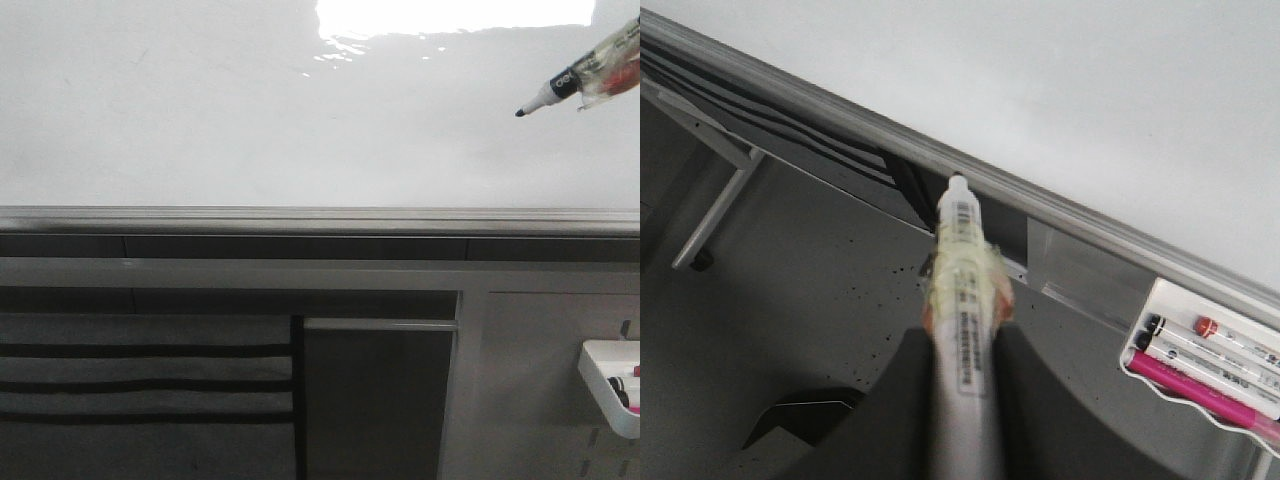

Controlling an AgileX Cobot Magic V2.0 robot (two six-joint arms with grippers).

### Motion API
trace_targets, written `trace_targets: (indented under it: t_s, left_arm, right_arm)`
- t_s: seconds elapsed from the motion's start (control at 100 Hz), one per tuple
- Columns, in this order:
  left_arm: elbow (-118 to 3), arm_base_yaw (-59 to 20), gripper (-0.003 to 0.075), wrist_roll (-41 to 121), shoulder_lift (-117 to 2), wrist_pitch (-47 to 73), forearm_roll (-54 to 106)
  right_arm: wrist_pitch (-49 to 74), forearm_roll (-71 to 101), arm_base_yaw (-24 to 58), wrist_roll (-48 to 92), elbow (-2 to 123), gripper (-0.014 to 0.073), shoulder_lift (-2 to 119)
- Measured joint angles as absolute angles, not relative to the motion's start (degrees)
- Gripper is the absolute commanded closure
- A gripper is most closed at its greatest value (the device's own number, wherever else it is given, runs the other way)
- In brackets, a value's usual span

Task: Write number 3 on whiteboard

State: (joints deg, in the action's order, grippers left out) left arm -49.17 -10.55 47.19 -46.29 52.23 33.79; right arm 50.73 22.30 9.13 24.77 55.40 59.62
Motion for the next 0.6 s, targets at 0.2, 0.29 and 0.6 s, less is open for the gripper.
trace_targets:
  t_s: [0.2, 0.29, 0.6]
  left_arm:
    - [-48.3, -10.3, 0.0353, 47.2, -45.7, 50.9, 33.8]
    - [-48.2, -10.3, 0.0353, 47.2, -45.7, 50.9, 33.8]
    - [-48.2, -10.3, 0.0353, 47.1, -45.7, 50.7, 33.8]
  right_arm:
    - [48.8, 23.0, 9.0, 24.8, 54.2, 0.0582, 59.4]
    - [47.3, 24.3, 9.0, 24.8, 54.2, 0.0582, 59.4]
    - [48.8, 27.1, 9.4, 26.8, 61.0, 0.0582, 63.4]
